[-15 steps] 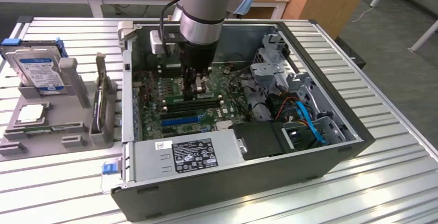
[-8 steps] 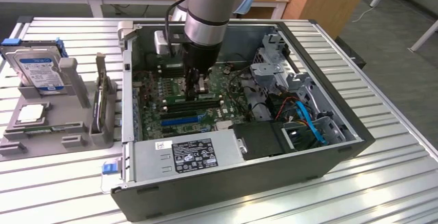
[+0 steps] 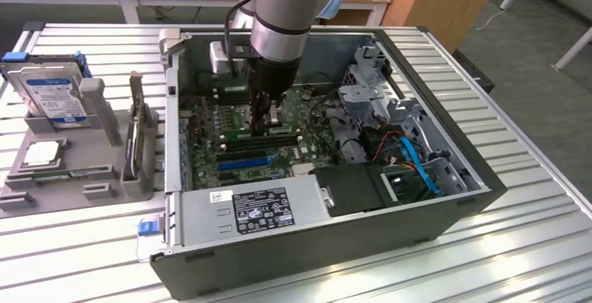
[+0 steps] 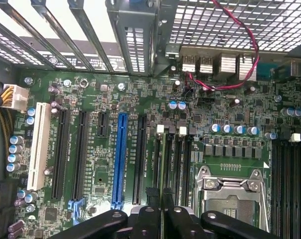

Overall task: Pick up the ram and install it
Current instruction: 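Insert the ram into the slot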

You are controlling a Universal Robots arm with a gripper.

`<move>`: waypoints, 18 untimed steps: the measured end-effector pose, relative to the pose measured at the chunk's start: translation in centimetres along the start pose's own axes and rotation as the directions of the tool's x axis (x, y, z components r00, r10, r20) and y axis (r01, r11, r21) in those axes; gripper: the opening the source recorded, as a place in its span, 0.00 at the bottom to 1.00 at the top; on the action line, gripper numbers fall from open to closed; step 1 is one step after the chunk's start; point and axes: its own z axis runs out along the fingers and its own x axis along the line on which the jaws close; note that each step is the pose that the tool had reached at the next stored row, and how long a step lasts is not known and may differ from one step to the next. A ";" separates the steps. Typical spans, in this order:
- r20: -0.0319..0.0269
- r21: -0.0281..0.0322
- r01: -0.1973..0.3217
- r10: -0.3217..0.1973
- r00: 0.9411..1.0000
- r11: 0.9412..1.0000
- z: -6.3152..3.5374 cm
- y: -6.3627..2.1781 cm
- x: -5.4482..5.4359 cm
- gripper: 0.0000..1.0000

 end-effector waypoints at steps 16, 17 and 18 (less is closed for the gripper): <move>-0.001 0.016 0.002 -0.002 1.000 1.000 0.16 -0.03 0.0 0.13; -0.001 0.016 0.002 -0.002 1.000 1.000 0.27 -0.04 0.0 0.13; -0.001 0.016 0.002 -0.002 1.000 1.000 0.44 -0.06 0.0 0.13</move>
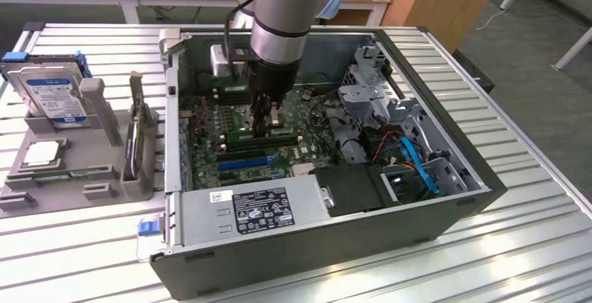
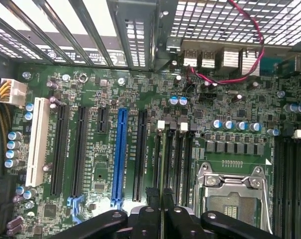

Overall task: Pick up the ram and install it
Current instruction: 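Insert the ram into the slot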

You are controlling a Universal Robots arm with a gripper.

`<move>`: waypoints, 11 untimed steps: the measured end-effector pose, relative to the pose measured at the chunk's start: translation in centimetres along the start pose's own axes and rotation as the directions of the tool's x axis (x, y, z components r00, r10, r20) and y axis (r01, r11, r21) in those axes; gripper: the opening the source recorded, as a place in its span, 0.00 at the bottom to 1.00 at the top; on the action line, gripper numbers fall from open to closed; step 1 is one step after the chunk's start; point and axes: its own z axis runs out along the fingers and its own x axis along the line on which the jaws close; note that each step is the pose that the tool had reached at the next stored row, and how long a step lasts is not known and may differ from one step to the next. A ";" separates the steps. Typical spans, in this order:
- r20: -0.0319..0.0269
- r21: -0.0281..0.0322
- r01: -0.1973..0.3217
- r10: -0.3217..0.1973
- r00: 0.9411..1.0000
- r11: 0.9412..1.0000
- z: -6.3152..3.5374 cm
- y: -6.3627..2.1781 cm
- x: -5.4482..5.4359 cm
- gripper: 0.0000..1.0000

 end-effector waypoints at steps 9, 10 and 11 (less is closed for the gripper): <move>0.000 0.000 0.000 0.000 1.000 1.000 0.64 -0.01 0.0 0.13; 0.000 0.000 0.000 0.000 1.000 1.000 0.63 -0.01 0.0 0.13; 0.000 0.000 0.000 0.000 1.000 1.000 0.64 -0.01 0.0 0.13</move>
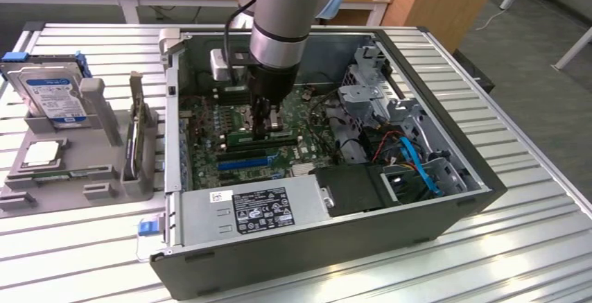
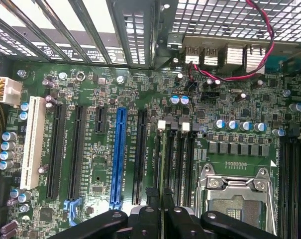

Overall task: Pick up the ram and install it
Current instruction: 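Insert the ram into the slot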

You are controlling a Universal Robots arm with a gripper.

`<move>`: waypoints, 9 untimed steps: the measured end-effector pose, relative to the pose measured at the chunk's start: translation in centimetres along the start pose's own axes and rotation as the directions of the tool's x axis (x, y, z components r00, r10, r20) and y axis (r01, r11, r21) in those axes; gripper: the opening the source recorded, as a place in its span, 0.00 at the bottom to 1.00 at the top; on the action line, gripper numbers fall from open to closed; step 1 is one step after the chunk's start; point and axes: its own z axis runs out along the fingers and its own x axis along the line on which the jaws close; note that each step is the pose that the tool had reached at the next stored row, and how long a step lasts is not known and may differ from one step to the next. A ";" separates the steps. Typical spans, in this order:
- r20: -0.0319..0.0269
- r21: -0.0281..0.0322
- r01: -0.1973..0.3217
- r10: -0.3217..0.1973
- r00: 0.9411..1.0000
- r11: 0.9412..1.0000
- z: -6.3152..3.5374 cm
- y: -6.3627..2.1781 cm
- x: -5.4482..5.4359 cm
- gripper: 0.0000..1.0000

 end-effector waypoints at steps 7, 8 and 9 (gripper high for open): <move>0.000 0.000 0.000 0.000 1.000 1.000 0.08 0.01 0.0 0.13; 0.000 0.000 0.000 0.000 1.000 1.000 0.08 0.01 0.0 0.13; 0.000 0.000 0.000 0.000 1.000 1.000 0.08 0.01 0.0 0.13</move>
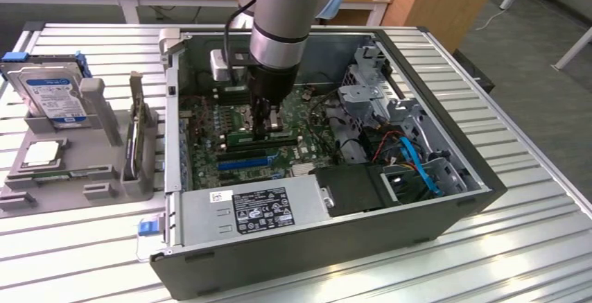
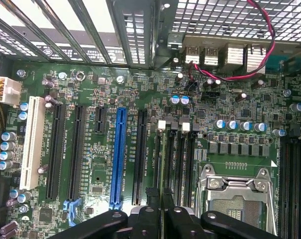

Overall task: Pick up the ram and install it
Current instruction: 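Insert the ram into the slot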

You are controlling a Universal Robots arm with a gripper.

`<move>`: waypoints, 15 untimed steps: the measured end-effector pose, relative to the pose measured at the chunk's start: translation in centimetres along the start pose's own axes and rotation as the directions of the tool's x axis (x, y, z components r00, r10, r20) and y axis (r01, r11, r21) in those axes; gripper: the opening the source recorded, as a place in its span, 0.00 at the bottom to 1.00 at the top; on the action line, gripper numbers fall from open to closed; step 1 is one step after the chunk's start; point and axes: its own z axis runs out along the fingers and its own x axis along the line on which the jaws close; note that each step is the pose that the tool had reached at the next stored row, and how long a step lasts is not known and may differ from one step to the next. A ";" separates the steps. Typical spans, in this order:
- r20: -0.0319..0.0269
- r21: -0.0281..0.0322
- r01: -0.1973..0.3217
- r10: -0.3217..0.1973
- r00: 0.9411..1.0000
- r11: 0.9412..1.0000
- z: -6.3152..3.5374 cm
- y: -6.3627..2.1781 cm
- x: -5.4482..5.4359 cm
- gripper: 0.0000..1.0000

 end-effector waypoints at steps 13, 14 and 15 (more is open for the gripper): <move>0.000 0.000 0.000 0.000 1.000 1.000 0.00 0.05 0.1 0.13; 0.000 0.000 0.000 0.000 1.000 1.000 0.00 0.05 0.1 0.13; 0.000 0.000 0.000 0.000 1.000 1.000 0.00 0.04 0.1 0.13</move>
